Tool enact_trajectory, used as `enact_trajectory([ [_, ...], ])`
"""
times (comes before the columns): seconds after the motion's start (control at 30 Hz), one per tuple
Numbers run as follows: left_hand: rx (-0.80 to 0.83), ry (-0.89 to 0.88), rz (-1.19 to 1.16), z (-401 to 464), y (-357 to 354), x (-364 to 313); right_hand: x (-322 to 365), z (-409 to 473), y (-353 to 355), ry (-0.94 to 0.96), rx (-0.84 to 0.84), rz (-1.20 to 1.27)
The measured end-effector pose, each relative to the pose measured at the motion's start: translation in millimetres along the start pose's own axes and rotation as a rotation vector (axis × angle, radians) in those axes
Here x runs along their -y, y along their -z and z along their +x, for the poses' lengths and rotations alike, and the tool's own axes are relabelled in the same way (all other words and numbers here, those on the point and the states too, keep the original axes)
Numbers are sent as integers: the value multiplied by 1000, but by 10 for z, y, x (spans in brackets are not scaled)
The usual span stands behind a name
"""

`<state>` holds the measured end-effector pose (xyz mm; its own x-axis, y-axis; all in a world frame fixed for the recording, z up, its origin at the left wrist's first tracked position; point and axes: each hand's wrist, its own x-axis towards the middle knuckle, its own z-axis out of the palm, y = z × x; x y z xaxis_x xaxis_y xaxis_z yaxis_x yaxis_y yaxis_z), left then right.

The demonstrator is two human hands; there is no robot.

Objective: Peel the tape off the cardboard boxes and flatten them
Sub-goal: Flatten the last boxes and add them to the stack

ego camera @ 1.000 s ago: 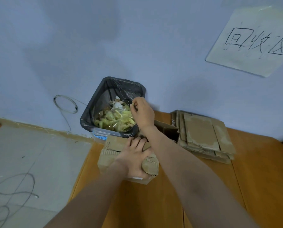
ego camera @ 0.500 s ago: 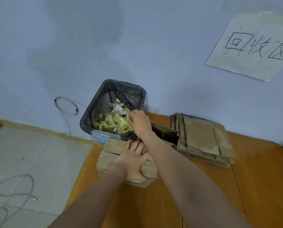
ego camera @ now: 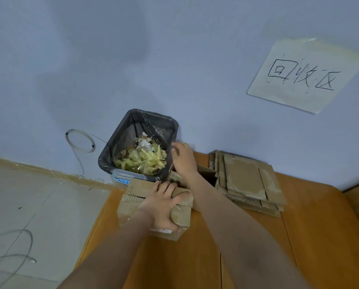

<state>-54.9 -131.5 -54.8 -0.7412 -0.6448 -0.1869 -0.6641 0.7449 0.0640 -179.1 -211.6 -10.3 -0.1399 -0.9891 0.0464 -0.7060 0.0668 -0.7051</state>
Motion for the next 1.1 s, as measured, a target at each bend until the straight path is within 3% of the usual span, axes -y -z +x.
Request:
enact_trajectory([
  [0.33,38,77,11,-170,85,-237,-322,-1158,263,183,110,-430],
  [0.73,-33,143,-41,-659,21,-1089,-587,-2160,396,128,83,-483],
  [0.9,48,108,-103,-849,-45,-1219,-697,-2529,330,82,89,-463],
  [1.1,-208,195,-223,-1159,-63,-1073,-698,-2699,307,62,72,-443],
])
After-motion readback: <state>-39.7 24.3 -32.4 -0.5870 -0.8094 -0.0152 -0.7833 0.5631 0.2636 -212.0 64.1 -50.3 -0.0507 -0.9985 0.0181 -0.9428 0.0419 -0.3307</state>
